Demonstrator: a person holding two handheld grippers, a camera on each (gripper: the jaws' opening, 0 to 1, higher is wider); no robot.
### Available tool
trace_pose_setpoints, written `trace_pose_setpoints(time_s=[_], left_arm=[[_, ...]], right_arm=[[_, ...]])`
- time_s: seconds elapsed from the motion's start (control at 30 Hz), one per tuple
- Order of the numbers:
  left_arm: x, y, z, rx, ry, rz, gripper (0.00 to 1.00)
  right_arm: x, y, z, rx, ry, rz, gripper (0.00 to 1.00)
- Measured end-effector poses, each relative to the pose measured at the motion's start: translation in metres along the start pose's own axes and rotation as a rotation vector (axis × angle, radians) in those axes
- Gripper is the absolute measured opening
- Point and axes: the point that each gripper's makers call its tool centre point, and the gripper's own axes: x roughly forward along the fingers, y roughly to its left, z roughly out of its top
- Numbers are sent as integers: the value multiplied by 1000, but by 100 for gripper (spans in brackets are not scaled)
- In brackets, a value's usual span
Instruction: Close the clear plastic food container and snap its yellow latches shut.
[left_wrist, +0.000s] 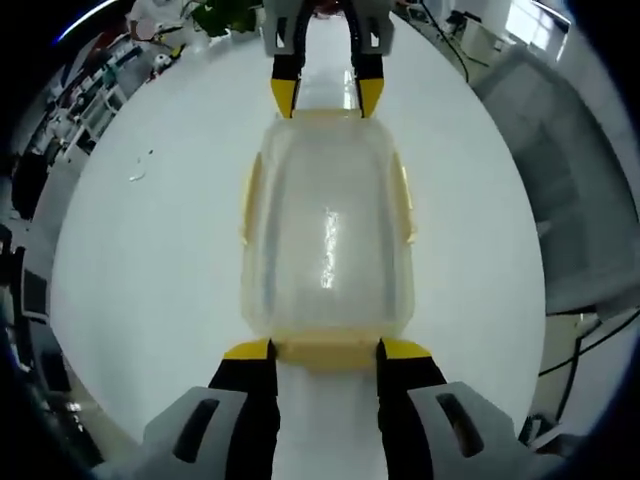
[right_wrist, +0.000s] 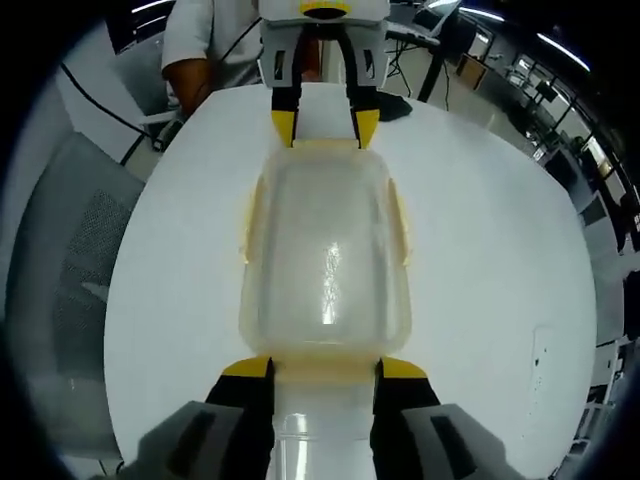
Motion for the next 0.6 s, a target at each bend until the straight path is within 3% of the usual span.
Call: trace_pose_setpoints(time_s=[0.6], left_arm=[[-15,-6,33,9,-5,13,35]], right_arm=[[-33,8,-17,6,-4,-22,35]])
